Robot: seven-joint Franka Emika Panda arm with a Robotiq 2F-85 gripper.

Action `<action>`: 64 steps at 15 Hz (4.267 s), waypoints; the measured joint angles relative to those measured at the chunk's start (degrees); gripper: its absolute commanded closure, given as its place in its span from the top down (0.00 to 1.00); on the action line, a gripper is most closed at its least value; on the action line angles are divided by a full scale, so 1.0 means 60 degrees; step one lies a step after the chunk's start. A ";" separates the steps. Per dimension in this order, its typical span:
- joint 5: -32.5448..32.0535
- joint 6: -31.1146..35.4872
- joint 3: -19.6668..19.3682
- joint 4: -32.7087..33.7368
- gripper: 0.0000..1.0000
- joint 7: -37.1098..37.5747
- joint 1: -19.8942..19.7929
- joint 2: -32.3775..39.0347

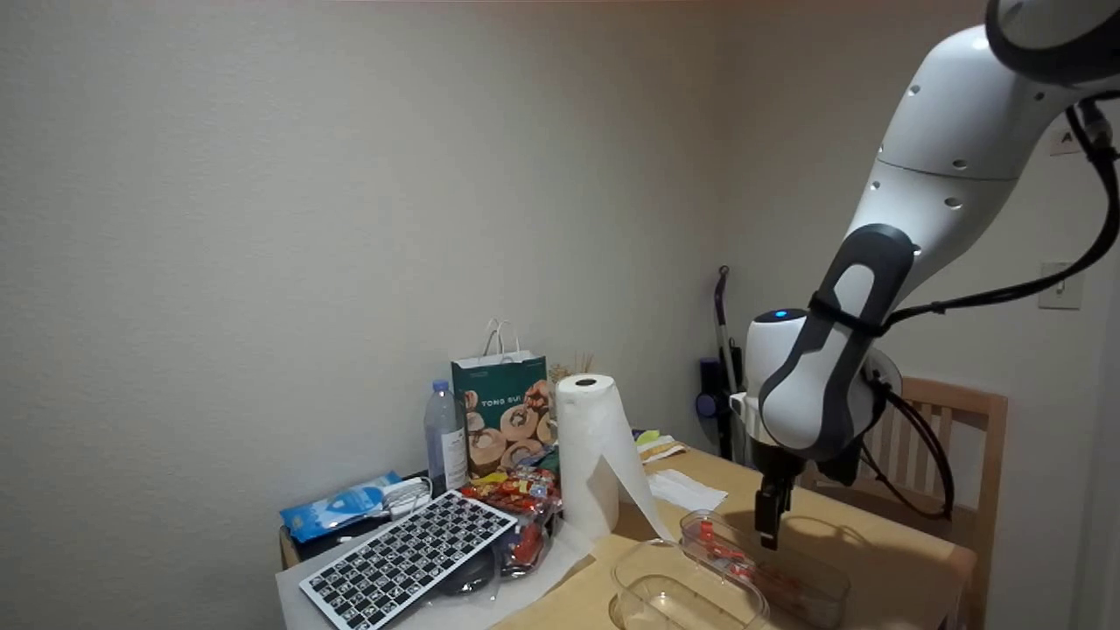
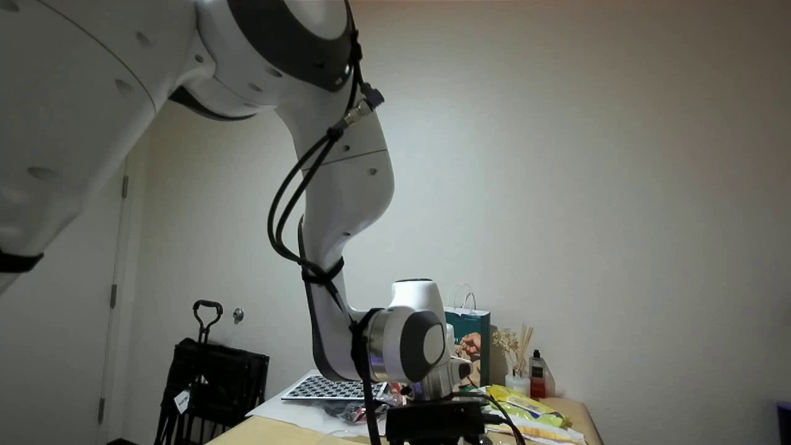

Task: Pour the content from one plastic container to another

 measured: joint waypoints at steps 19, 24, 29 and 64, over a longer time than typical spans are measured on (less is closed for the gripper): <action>0.1324 -0.0983 0.1007 0.0678 0.02 -0.0330 -0.1697 0.1095; 0.1264 -0.1177 0.0710 0.0816 0.06 -0.0140 -0.1275 0.0998; 0.0655 -0.1177 -0.0060 0.0932 0.07 0.0992 0.0250 0.0139; -0.0354 0.2444 0.1466 0.0421 0.07 0.1964 0.1604 -0.0553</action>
